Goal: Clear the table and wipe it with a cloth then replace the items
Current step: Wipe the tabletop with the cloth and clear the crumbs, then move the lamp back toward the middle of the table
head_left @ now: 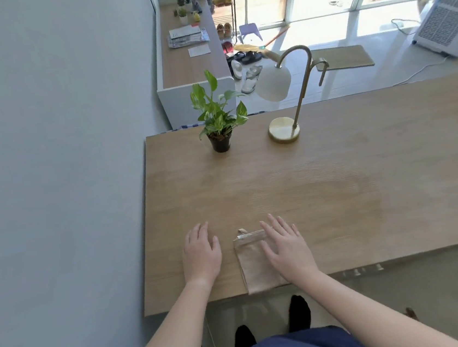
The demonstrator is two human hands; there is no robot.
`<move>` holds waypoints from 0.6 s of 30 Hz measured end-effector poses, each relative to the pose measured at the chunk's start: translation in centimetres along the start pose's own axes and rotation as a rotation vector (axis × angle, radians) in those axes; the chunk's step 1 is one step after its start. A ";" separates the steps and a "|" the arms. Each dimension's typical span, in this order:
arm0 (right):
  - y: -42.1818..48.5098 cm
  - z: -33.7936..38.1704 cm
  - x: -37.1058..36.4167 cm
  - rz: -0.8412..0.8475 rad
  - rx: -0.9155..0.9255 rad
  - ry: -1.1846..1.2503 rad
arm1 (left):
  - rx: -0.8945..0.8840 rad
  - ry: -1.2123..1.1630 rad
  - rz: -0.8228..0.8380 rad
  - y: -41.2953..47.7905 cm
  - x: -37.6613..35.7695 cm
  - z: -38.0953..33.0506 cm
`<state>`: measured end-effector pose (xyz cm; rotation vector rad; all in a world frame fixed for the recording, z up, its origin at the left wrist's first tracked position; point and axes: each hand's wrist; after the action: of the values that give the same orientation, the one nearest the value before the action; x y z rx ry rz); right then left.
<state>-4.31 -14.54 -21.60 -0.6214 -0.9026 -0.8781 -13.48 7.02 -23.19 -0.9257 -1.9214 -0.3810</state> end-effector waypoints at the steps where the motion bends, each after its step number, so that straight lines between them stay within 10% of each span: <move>1: 0.4 -0.4 1.0 -0.033 -0.024 0.062 | -0.012 -0.027 -0.004 0.2 -0.1 -0.5; 18: 13.0 -6.6 15.5 -0.247 -0.147 0.447 | 0.024 -0.568 0.029 9.1 2.8 -17.9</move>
<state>14.59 -18.86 -12.75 -0.4171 -0.5171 -1.2556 3.47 3.64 -12.66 -1.1284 -2.4114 -0.0751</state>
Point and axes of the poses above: each hand's wrist, its own y-axis towards the middle knuckle, its own x-axis out of the back of the hand, z = x × y, and after that the axes turned 8 degrees about -z, right-handed
